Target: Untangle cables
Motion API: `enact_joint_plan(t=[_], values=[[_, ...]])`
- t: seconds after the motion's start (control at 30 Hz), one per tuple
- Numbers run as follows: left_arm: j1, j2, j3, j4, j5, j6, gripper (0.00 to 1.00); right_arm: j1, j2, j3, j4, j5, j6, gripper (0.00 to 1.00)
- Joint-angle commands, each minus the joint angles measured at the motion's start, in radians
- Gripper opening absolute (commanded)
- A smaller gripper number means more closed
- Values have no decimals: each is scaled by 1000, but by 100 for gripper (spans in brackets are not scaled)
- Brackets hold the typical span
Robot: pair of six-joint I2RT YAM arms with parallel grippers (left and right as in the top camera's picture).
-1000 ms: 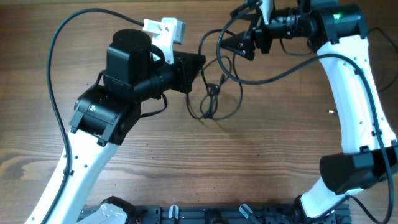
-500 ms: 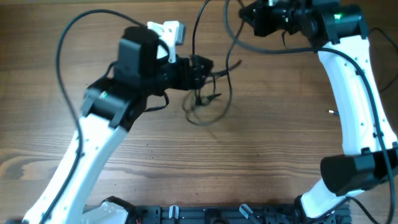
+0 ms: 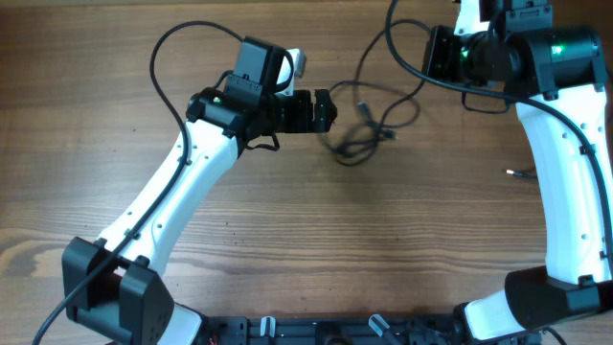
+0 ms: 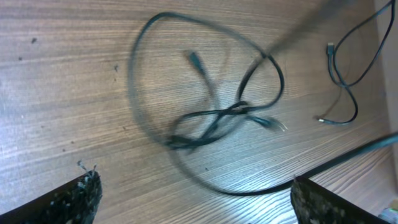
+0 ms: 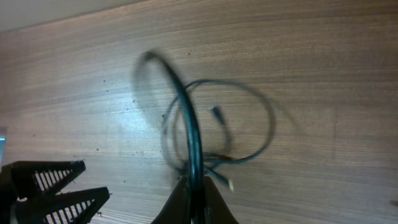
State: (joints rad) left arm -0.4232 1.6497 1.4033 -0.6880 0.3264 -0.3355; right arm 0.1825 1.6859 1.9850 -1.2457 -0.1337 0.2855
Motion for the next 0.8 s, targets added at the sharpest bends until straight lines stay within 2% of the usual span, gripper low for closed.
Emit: enact_joint_plan(t=[0.0, 0.13, 0.27, 0.5, 0.77], values=[[3, 21, 4, 3, 36, 108, 96, -3, 12, 5, 6, -41, -55, 4], [-1, 52, 3, 3, 157, 226, 95, -3, 12, 5, 5, -68, -77, 4], [-32, 126, 3, 17, 190, 277, 93, -3, 12, 5, -1, -79, -84, 5], [-108, 246, 3, 118, 195, 276, 85, -3, 12, 5, -5, -78, -85, 4], [-136, 351, 3, 303, 193, 275, 66, -2, 12, 5, -5, -79, -88, 4]])
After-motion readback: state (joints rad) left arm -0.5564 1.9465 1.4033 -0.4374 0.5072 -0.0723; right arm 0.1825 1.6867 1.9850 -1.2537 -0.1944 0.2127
